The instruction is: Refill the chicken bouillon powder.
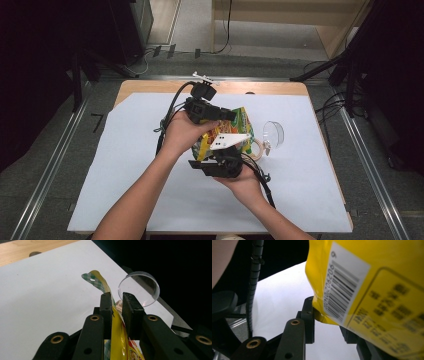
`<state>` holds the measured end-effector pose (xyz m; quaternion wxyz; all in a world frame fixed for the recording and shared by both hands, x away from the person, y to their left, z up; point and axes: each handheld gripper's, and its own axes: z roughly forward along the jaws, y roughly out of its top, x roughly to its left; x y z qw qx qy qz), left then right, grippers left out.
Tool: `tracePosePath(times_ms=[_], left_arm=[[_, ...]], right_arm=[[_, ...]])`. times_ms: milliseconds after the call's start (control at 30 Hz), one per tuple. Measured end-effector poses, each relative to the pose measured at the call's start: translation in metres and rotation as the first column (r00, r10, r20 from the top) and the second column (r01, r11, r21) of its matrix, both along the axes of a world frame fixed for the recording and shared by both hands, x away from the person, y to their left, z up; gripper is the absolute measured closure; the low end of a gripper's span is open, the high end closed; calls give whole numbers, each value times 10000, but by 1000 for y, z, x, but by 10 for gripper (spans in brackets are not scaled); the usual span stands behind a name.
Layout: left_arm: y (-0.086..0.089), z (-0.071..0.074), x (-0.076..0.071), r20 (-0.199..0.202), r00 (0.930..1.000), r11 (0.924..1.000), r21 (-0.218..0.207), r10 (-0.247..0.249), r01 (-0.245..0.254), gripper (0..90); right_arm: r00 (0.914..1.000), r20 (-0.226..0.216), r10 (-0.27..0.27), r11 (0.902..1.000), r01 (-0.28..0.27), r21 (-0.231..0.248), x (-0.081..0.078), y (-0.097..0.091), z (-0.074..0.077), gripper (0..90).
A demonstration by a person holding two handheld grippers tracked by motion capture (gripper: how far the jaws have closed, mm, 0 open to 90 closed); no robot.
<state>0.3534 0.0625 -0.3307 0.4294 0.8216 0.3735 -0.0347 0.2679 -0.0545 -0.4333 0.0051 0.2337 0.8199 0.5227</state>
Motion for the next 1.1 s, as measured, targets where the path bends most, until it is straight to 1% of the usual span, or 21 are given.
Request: tracePosePath(times_ms=[67,133,200,467,667,833,1100], left_arm=[[-1,-1,-2,155,9999,10000,57,-10,9,790],[-1,-2,-3,202,9998,10000,95,1,-3,790],[0,-2,-3,174,9998,10000,60,12,-13,791],[-4,-1,1,138,9999,9999,104,-29,27,791],[-6,-2,2,232,9997,10000,68,-38,37,790],[-9,-2,6,117,9999,9998,168,-89,87,790],[-10,-2,8,92,9999,9998,185,-83,81,790]], right_arm=[[10000,18,-12,10000,12,-50,1,0,-2,699],[10000,31,-2,10000,2,-90,1,0,-3,699],[9999,105,-6,9999,7,-118,1,1,-4,699],[10000,31,-66,10000,66,-32,3,-2,-3,699],[9999,62,-108,9999,109,-105,5,-4,-5,698],[9998,-3,-193,9998,193,-55,6,-6,-4,696],[9996,-7,-272,9996,272,-97,8,-7,-3,693]])
